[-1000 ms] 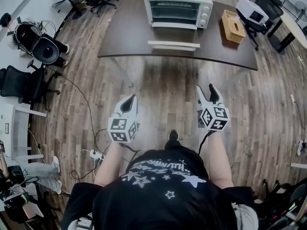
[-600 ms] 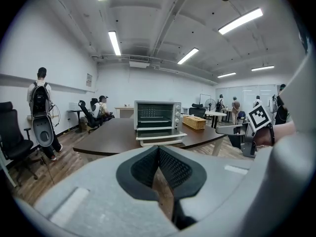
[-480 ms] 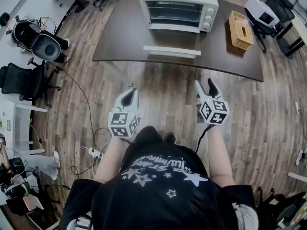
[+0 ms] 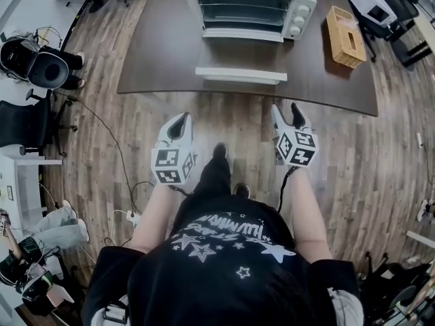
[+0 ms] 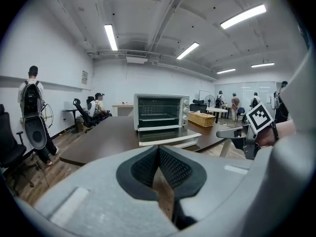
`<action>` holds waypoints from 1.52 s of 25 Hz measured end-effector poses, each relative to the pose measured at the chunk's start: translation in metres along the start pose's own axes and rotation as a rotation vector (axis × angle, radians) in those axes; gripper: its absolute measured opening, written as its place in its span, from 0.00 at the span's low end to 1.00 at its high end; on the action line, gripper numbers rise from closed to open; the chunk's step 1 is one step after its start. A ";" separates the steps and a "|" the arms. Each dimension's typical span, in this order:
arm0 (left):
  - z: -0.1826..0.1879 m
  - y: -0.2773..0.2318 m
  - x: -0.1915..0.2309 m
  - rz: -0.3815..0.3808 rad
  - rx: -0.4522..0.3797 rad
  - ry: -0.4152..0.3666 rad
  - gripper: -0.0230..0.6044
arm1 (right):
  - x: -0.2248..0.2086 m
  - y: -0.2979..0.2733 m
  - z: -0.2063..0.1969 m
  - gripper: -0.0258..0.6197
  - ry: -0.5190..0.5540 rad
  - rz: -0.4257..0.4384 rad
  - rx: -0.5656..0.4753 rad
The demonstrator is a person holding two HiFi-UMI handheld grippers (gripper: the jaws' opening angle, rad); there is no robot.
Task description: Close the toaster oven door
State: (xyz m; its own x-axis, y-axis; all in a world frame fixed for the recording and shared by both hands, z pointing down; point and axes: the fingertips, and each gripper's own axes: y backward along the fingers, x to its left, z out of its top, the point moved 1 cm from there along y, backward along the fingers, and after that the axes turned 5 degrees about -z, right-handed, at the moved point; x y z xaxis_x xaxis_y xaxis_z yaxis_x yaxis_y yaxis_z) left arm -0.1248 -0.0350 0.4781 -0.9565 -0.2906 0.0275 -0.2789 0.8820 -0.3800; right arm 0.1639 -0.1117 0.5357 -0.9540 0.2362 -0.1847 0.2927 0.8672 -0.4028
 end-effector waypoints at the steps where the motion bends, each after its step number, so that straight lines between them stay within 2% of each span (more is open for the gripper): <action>1: 0.001 -0.009 0.006 -0.002 0.005 -0.002 0.05 | -0.001 -0.008 -0.001 0.46 0.001 -0.016 0.010; 10: 0.001 -0.075 0.046 -0.064 0.053 0.001 0.05 | -0.013 -0.074 -0.014 0.46 0.008 -0.123 0.077; 17: -0.003 -0.110 0.062 -0.104 0.093 0.025 0.05 | -0.021 -0.109 -0.022 0.43 0.007 -0.143 0.125; 19: -0.005 -0.117 0.062 -0.114 0.103 0.023 0.05 | -0.021 -0.116 -0.024 0.35 0.011 -0.144 0.133; 24: -0.009 -0.124 0.065 -0.124 0.121 0.033 0.05 | -0.023 -0.127 -0.025 0.35 0.018 -0.163 0.142; 33: -0.008 -0.136 0.076 -0.125 0.126 0.037 0.05 | -0.029 -0.141 -0.023 0.22 0.032 -0.198 0.153; 38: -0.002 -0.143 0.082 -0.128 0.118 0.040 0.05 | -0.030 -0.141 -0.020 0.19 0.033 -0.230 0.162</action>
State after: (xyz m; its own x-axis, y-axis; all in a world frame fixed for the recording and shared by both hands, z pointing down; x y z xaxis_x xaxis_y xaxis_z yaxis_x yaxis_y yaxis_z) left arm -0.1634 -0.1839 0.5367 -0.9170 -0.3810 0.1184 -0.3891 0.7880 -0.4771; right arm 0.1502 -0.2321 0.6157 -0.9974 0.0575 -0.0437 0.0722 0.8188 -0.5696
